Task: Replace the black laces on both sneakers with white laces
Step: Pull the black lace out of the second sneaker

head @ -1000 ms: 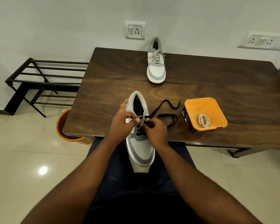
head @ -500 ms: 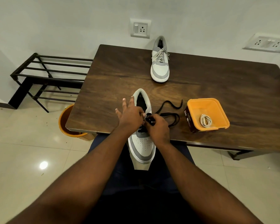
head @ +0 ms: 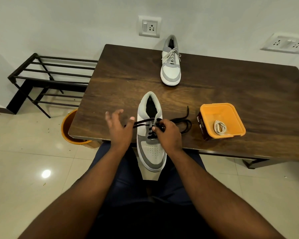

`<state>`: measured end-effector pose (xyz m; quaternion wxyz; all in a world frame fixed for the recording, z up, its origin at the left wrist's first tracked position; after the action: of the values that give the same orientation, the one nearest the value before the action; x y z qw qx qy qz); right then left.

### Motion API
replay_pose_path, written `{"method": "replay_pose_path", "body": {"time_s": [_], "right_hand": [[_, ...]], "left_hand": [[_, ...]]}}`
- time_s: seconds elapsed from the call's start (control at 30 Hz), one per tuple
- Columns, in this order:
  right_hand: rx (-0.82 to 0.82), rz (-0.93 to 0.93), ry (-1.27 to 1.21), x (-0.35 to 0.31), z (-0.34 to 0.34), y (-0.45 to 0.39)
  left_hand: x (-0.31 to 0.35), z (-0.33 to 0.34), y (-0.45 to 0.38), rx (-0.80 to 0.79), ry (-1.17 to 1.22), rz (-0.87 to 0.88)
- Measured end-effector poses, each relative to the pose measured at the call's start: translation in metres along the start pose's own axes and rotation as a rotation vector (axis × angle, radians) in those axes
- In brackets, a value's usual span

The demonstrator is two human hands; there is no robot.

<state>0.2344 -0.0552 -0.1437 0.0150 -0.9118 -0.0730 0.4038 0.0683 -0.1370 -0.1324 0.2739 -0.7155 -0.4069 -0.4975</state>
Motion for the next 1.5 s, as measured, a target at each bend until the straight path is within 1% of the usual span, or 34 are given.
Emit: {"method": "replay_pose_path", "body": {"time_s": [0.07, 0.1, 0.13, 0.2, 0.23, 0.3, 0.43, 0.57, 0.7, 0.8, 0.83, 0.87, 0.9, 0.93, 0.97, 1.03, 1.07, 1.1, 1.13, 1.2, 1.23, 1.27, 1.3, 1.33, 1.4, 1.43, 1.47, 1.5], "right_hand": [[-0.008, 0.000, 0.004, -0.001, -0.001, -0.001], [-0.014, 0.006, -0.001, -0.001, -0.001, -0.002], [-0.020, 0.009, -0.003, -0.001, -0.001, -0.003], [-0.025, 0.007, 0.007, 0.000, 0.000, -0.002], [-0.026, 0.005, 0.009, 0.000, 0.001, -0.001], [-0.024, 0.003, 0.014, 0.000, 0.000, -0.001], [-0.025, -0.009, 0.044, -0.002, -0.002, -0.001], [-0.019, -0.010, 0.030, -0.003, -0.002, 0.000], [-0.016, 0.000, 0.014, -0.002, -0.001, 0.000], [-0.019, 0.013, 0.008, -0.002, -0.001, 0.000], [-0.021, 0.014, 0.005, -0.002, -0.002, 0.000], [-0.023, 0.011, 0.007, -0.002, -0.002, 0.000], [-0.025, 0.006, 0.016, -0.002, -0.002, 0.000], [-0.030, 0.003, 0.026, -0.001, -0.001, 0.000], [-0.033, 0.006, 0.032, 0.000, -0.001, 0.000], [-0.042, 0.020, 0.035, 0.000, -0.001, 0.000], [-0.041, 0.026, 0.040, 0.000, -0.001, -0.001], [-0.040, 0.029, 0.049, -0.001, -0.001, -0.001], [-0.037, 0.028, 0.055, -0.001, -0.001, -0.001], [-0.027, 0.023, 0.054, -0.001, -0.001, 0.000], [-0.022, 0.023, 0.051, -0.002, -0.001, 0.001], [-0.019, 0.024, 0.051, -0.002, -0.002, 0.001], [-0.018, 0.025, 0.054, -0.002, -0.002, 0.001], [-0.020, 0.025, 0.056, -0.002, -0.002, 0.001], [-0.022, 0.023, 0.054, -0.003, -0.002, 0.002], [-0.022, 0.021, 0.050, -0.003, -0.002, 0.001], [-0.025, 0.020, 0.045, -0.003, -0.002, 0.001], [-0.030, 0.018, 0.039, -0.003, -0.002, 0.002]], "left_hand": [[0.023, 0.019, 0.001, -0.122, -0.235, 0.333], [0.031, 0.030, 0.001, -0.201, -0.366, 0.448], [0.039, 0.040, 0.003, -0.276, -0.482, 0.501], [0.044, 0.053, 0.004, -0.385, -0.621, 0.484], [0.044, 0.056, 0.003, -0.404, -0.641, 0.474], [0.042, 0.059, 0.002, -0.405, -0.640, 0.468], [0.032, 0.057, 0.003, -0.459, -0.610, 0.427], [0.031, 0.056, 0.006, -0.424, -0.535, 0.413], [0.035, 0.064, 0.003, -0.492, -0.678, 0.407], [0.036, 0.063, -0.001, -0.435, -0.592, 0.410], [0.036, 0.061, -0.001, -0.401, -0.523, 0.422], [0.035, 0.057, -0.001, -0.366, -0.400, 0.407], [0.034, 0.050, 0.001, -0.330, -0.211, 0.340], [0.032, 0.041, 0.002, -0.276, 0.028, 0.216], [0.028, 0.028, 0.002, -0.191, 0.282, 0.048], [0.012, 0.002, -0.003, 0.044, 0.693, -0.306], [0.000, -0.010, -0.009, 0.167, 0.809, -0.448], [-0.014, -0.021, -0.014, 0.276, 0.841, -0.548], [-0.025, -0.029, -0.020, 0.354, 0.813, -0.604], [-0.036, -0.036, -0.024, 0.420, 0.684, -0.629], [-0.035, -0.034, -0.024, 0.413, 0.614, -0.603], [-0.031, -0.031, -0.024, 0.403, 0.525, -0.530], [-0.022, -0.028, -0.024, 0.385, 0.396, -0.394], [-0.011, -0.021, -0.024, 0.337, 0.236, -0.209], [0.014, 0.003, -0.020, 0.132, -0.067, 0.146], [0.023, 0.019, -0.015, 0.005, -0.197, 0.270], [0.031, 0.034, -0.010, -0.105, -0.318, 0.362], [0.034, 0.046, -0.006, -0.197, -0.417, 0.409]]}}
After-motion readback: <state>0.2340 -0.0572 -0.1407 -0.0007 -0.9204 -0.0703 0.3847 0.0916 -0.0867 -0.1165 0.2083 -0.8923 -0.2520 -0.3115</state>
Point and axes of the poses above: each hand's wrist, its own y-axis away from the middle knuckle, its own z-axis out of the palm, x = y × z, the point moved 4 cm from there along -y, towards the middle knuckle, and after that the axes turned 13 degrees about x, right-handed, at the moved point
